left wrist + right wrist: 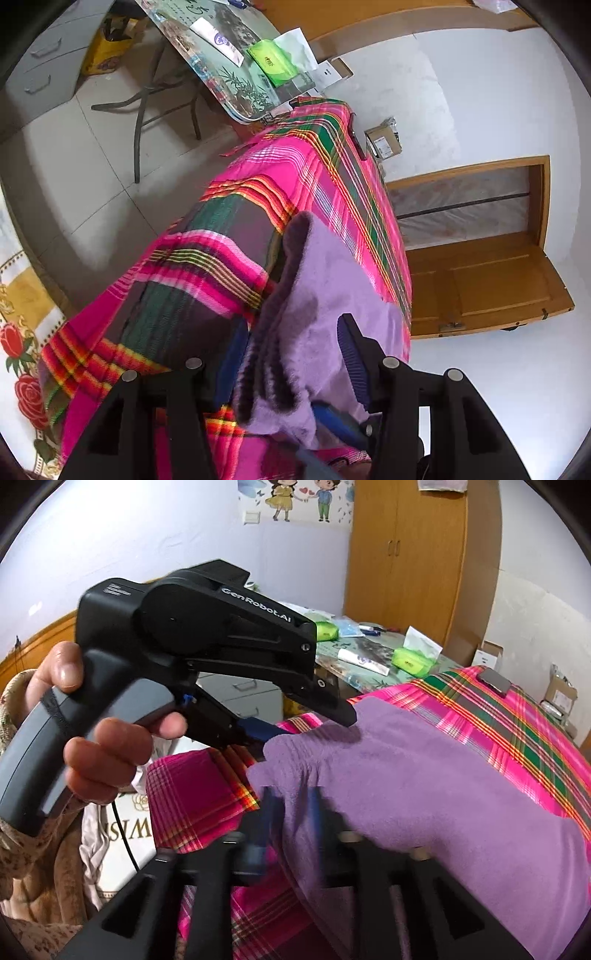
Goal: Fold clothes
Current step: 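Hold the edge with the left gripper while the right gripper grasps the edge beside it, then lift the gripped garment edge with both grippers above the bed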
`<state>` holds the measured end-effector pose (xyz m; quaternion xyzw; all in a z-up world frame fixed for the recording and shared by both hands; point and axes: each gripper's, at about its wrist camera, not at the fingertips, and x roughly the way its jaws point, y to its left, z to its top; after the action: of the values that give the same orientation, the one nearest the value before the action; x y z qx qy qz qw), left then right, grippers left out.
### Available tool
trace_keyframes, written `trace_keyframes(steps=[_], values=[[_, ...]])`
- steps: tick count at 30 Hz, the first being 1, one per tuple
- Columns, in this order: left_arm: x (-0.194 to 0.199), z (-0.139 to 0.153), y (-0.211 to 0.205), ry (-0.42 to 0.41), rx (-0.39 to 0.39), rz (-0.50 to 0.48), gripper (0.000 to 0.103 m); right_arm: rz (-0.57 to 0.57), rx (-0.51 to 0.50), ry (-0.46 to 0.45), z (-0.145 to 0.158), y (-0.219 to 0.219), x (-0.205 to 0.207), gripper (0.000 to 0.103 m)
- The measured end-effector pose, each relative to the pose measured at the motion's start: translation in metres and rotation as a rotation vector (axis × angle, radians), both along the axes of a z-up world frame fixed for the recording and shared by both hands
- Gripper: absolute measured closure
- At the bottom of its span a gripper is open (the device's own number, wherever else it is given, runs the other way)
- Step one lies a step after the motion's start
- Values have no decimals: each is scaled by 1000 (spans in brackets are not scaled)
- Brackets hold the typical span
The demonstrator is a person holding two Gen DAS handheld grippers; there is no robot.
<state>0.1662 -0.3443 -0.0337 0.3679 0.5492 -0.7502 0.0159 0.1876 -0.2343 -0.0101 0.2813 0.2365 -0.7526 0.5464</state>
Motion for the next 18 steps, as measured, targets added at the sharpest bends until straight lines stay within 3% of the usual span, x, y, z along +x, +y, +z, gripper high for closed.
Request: trace_keyframes(steps=[2,7,11,15,18], values=[[2,2,0,-5,-7,5,52,18,28,5,-3,-6,2,61],[2,4,-1,-23,-21,3,52,10,127,59,-15,-24,5,61],[0,5,0,-31,-27,-7,52,0,129,52,-15,-25,1,62],[-2,5,-2,-42,-22,-6,52,-11,84,29,-9,-17,-2,85],[-3,4,-1,-51,-11,-3,52,-26,41,45,-4,-9,-1,90]])
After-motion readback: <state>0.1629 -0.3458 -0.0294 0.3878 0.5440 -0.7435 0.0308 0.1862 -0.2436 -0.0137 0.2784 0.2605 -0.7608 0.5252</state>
